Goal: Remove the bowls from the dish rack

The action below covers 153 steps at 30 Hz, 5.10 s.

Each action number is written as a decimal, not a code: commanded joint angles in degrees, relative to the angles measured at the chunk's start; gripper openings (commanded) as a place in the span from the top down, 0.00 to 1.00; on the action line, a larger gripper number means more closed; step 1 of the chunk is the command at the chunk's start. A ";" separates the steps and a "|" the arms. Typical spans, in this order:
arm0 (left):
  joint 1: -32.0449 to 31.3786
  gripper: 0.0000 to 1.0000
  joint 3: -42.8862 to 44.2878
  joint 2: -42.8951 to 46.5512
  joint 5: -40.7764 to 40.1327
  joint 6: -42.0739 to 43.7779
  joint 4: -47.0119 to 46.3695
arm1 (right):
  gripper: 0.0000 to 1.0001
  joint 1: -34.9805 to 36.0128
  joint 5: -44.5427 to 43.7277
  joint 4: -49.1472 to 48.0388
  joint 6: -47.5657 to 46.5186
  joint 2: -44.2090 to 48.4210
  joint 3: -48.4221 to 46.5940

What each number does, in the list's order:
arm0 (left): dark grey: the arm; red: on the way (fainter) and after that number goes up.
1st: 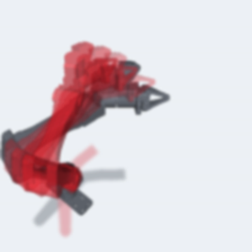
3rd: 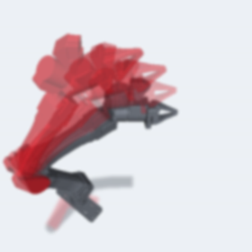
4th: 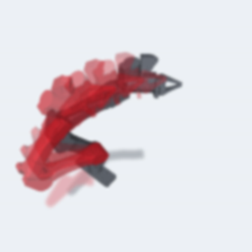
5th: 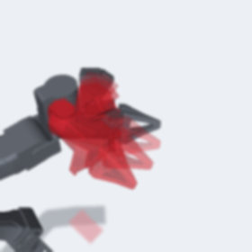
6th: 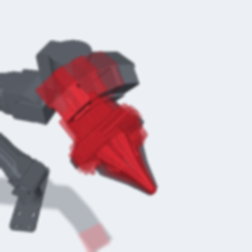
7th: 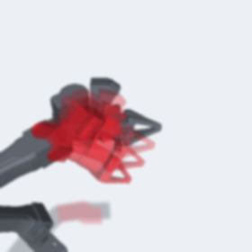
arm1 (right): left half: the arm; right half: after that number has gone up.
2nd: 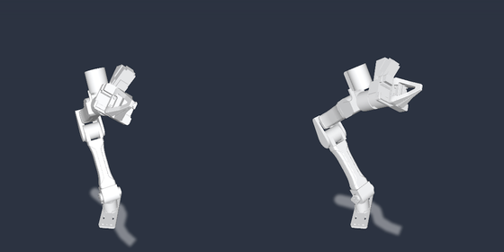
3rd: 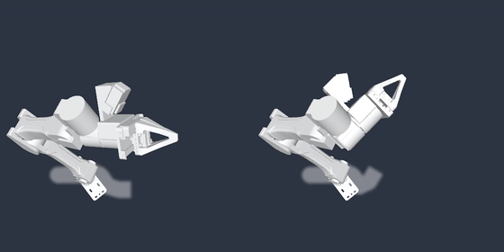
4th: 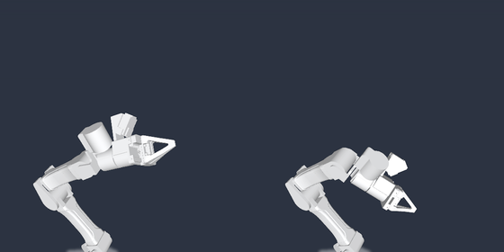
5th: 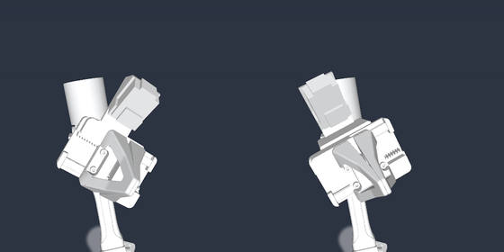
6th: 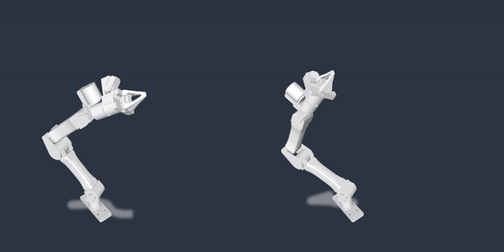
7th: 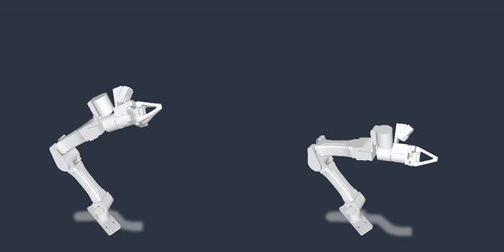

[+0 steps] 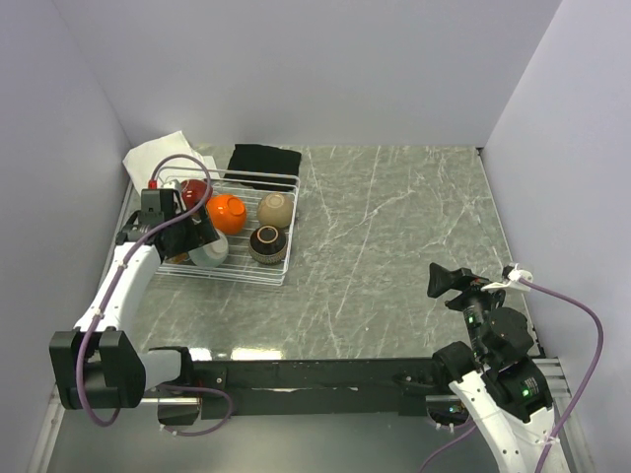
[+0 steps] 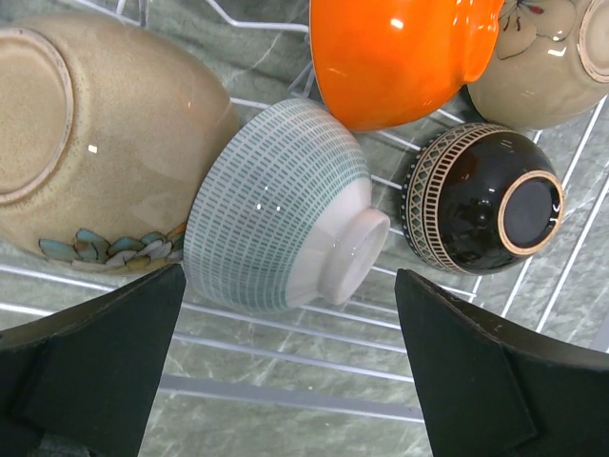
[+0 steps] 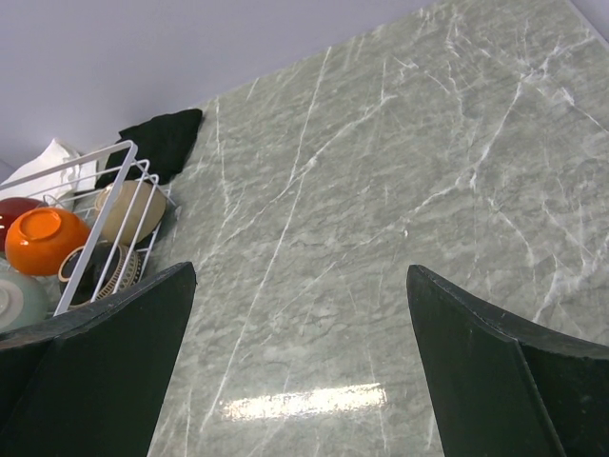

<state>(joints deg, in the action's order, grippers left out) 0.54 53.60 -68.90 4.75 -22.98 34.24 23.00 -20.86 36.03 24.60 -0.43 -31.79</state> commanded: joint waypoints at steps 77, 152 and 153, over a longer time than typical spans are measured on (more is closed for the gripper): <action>1.93 0.16 -15.55 7.38 7.81 -3.56 -15.34 | 0.00 -1.56 -0.14 -2.63 0.36 14.75 0.59; -23.72 0.99 10.99 1.67 -4.58 12.86 -9.89 | 0.00 -1.91 38.61 -17.58 7.22 -46.59 -17.59; -24.61 0.99 11.52 1.67 -4.58 13.57 -10.42 | 0.00 -1.91 38.70 -16.88 7.22 -47.47 -17.95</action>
<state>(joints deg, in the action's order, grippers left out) -21.02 60.31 -67.59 0.23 -14.17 29.50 21.32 16.43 19.86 31.18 -45.95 -45.30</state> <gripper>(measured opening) 0.723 0.996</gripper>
